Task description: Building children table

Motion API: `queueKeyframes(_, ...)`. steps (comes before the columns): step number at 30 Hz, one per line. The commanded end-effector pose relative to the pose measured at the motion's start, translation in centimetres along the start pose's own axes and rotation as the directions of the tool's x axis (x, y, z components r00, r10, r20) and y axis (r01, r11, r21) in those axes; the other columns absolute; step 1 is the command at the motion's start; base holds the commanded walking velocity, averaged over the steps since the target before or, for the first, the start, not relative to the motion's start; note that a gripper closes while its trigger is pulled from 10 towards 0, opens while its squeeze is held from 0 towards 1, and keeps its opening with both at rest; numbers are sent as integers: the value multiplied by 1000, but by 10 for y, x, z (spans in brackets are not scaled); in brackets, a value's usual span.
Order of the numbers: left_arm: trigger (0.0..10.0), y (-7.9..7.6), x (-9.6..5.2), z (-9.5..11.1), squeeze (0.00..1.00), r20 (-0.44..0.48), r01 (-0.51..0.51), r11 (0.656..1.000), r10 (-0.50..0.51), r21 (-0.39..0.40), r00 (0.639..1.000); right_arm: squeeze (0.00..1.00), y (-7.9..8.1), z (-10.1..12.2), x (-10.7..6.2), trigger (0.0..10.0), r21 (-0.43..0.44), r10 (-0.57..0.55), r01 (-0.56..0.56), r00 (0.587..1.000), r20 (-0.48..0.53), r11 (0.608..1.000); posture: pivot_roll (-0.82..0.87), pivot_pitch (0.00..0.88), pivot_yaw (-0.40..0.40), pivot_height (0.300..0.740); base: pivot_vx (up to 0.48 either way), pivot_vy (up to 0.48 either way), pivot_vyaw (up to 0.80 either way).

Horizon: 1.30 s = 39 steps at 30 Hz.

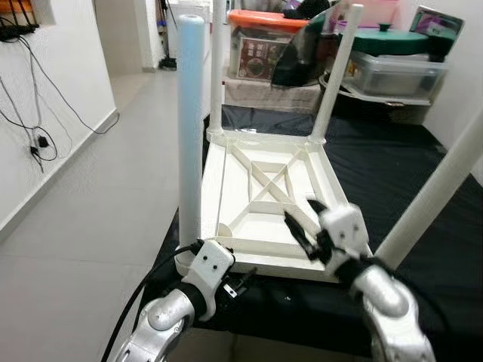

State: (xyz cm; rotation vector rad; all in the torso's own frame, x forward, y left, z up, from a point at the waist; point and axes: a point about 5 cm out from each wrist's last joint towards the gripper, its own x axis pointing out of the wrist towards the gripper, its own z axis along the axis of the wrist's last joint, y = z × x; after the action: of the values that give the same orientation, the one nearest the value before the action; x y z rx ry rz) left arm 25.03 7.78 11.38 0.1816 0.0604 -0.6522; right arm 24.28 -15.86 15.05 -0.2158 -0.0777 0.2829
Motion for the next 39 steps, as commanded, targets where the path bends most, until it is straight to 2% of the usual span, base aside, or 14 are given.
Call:
queueKeyframes(1,10000,2,1,-4,0,-16,-3,1000,4,20,1000,0,1,-5,-4,10000,4,-39,39,999,-25,999,103,0,-67,740,0,0,0)
queueKeyframes(3,10000,3,2,-5,0,-21,-6,1000,6,23,1000,0,-1,-10,-9,10000,24,-78,79,996,-44,997,103,0,-67,740,0,0,0)
queueKeyframes(7,10000,7,5,-7,0,-24,-22,999,22,27,999,0,-8,-21,-30,10000,68,-207,212,975,-79,975,98,0,-59,740,0,0,0)
queueKeyframes(13,10000,10,6,-9,0,-26,-39,999,40,36,999,0,-4,-25,-39,10000,102,-266,276,958,-104,956,99,0,-55,740,0,0,0)
queueKeyframes(20,10000,12,8,-13,0,-37,-43,998,45,56,998,0,-3,-30,-46,10000,108,-343,358,930,-130,927,106,0,-48,740,0,-424,0)
queueKeyframes(31,10000,13,9,-16,0,-38,-37,998,39,57,999,0,0,-29,-48,10000,181,-228,245,968,-107,953,109,0,-50,740,0,-421,0)
queueKeyframes(34,10000,14,8,-15,0,-31,-39,998,40,53,999,0,12,-30,-50,10000,236,-58,82,993,-105,968,110,0,-47,740,0,0,0)
queueKeyframes(36,10000,13,8,-16,0,-31,-36,998,38,53,999,0,15,-30,-50,10000,235,-29,53,994,-106,970,109,0,-43,740,0,0,0)
queueKeyframes(38,10000,13,8,-16,0,-31,-32,998,34,53,999,0,15,-30,-50,10000,228,-33,57,994,-109,972,109,0,-43,740,0,0,0)
queueKeyframes(39,10000,13,8,-16,0,-28,-28,998,30,53,999,0,11,-30,-49,10000,206,-85,106,990,-108,973,112,0,-49,740,0,0,0)
